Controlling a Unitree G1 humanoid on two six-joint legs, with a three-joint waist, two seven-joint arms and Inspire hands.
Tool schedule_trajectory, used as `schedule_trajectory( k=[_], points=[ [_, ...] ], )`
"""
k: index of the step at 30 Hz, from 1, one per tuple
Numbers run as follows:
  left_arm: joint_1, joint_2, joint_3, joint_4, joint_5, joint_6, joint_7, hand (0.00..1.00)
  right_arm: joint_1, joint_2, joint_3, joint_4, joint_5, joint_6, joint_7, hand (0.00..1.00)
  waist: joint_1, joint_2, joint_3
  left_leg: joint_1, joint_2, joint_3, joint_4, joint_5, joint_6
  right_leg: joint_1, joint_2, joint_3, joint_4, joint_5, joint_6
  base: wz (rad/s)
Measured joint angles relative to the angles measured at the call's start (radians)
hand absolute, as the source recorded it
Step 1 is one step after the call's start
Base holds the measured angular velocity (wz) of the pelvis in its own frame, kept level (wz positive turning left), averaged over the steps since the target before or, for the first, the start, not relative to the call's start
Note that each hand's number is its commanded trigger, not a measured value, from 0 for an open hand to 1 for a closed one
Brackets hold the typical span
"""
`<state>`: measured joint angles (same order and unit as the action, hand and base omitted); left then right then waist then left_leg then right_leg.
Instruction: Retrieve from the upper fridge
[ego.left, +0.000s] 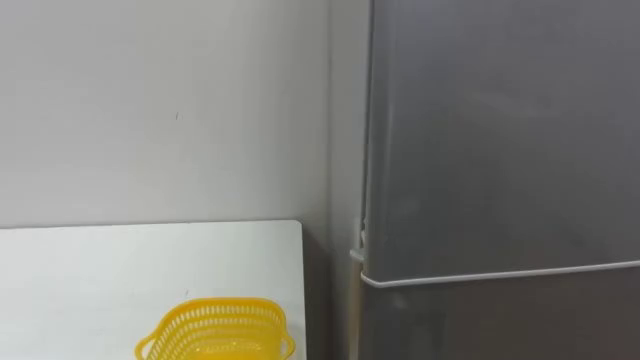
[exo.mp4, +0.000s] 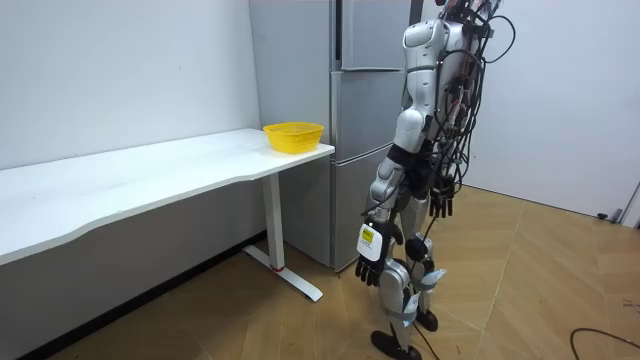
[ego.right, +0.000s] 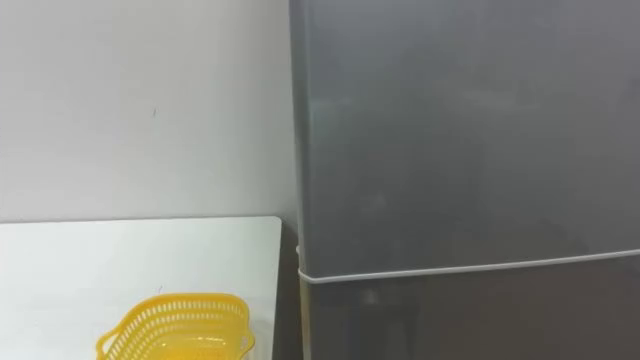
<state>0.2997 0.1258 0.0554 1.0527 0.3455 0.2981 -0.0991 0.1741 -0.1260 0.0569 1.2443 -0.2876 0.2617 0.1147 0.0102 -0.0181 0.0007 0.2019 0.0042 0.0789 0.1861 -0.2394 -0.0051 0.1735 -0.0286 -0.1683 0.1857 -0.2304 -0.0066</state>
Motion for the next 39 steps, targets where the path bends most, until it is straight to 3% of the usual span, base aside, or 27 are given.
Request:
schedule_trajectory(
  k=[29, 35, 39],
  points=[
    [-0.005, -0.006, 0.0, 0.001, -0.012, -0.005, 0.03, 0.0, 0.003, -0.001, 0.002, 0.006, 0.0, -0.012, -0.025, 0.0, -0.003, 0.003, -0.0001, 0.001, 0.001, 0.002, 0.001, 0.0, 0.0, 0.001, 0.0, -0.003, 0.0, 0.0, 0.0, 0.0],
    [-0.01, -0.026, 0.04, 0.002, -0.136, -0.03, 0.085, 0.0, 0.003, 0.0, -0.002, 0.005, -0.001, -0.013, -0.025, 0.0, -0.003, 0.003, 0.0001, -0.006, 0.0, -0.006, 0.005, 0.0, 0.0, 0.001, -0.002, -0.013, 0.001, 0.0, 0.0, 0.04],
    [-0.008, -0.026, 0.081, 0.001, -0.297, -0.037, 0.156, 0.0, -0.004, -0.002, -0.003, 0.004, -0.001, -0.015, -0.031, 0.0, 0.003, 0.006, 0.0002, -0.015, 0.0, -0.011, 0.01, -0.001, 0.001, 0.0, -0.003, -0.027, 0.0, 0.0, 0.0, 0.09]
  ],
)
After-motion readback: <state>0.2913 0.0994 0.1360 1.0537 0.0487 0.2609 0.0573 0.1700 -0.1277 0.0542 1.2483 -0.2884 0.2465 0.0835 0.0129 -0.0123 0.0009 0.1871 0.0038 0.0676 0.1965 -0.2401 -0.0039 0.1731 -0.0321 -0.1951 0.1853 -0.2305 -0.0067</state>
